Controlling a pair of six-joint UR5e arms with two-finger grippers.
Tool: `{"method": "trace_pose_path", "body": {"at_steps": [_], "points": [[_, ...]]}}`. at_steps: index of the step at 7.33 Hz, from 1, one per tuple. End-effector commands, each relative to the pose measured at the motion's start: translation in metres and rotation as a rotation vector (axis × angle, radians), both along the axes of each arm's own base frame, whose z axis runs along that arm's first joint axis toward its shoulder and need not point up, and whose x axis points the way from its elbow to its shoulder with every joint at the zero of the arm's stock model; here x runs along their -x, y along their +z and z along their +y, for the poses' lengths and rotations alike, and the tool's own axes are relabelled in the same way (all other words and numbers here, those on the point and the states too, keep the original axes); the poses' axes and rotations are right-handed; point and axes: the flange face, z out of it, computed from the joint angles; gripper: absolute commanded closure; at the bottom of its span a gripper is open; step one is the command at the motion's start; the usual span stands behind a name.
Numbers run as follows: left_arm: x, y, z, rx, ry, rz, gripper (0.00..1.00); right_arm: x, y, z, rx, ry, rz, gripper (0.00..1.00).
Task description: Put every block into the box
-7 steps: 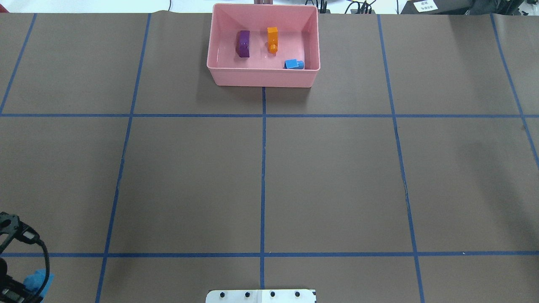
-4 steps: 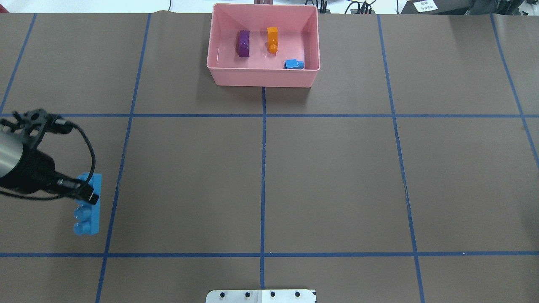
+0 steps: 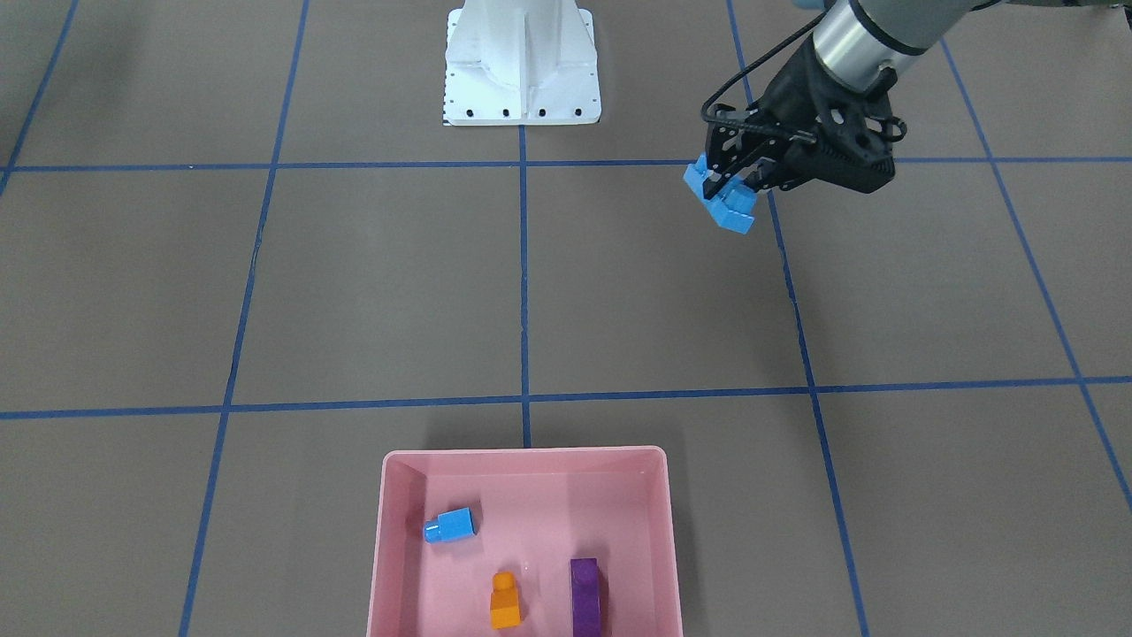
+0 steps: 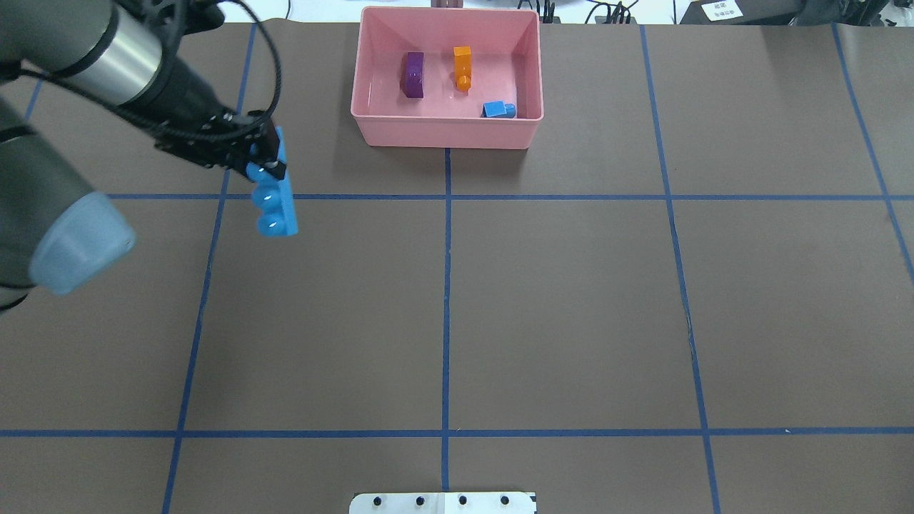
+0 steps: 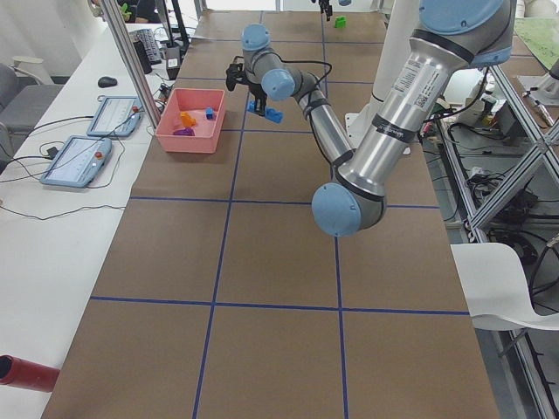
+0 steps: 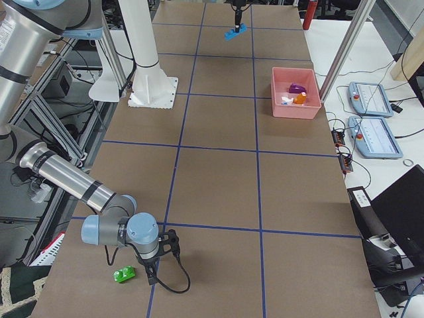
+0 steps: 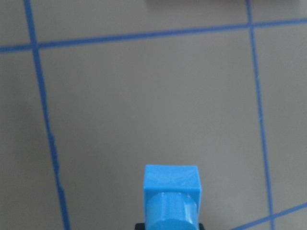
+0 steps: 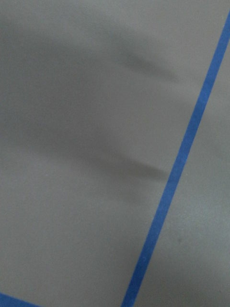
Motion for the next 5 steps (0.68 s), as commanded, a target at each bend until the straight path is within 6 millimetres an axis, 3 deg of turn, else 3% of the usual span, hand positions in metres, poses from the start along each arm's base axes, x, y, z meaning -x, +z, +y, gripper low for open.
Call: {"method": "trace_pose_path", "body": {"at_steps": [1,3,4,5], "points": [[-0.024,-0.029,-0.057,0.016,-0.056,0.043,1.00,0.002,0.006,0.023,0.029,0.017,-0.076,0.00],[-0.027,-0.027,-0.060,0.021,-0.057,0.042,1.00,0.000,0.013,0.052,0.051,0.001,-0.075,0.00],[-0.034,-0.042,-0.073,0.027,-0.070,0.049,1.00,-0.001,0.016,0.059,0.056,-0.006,-0.072,0.01],[-0.052,-0.058,-0.102,0.030,-0.115,0.060,1.00,-0.002,0.018,0.060,0.060,-0.005,-0.061,0.16]]}}
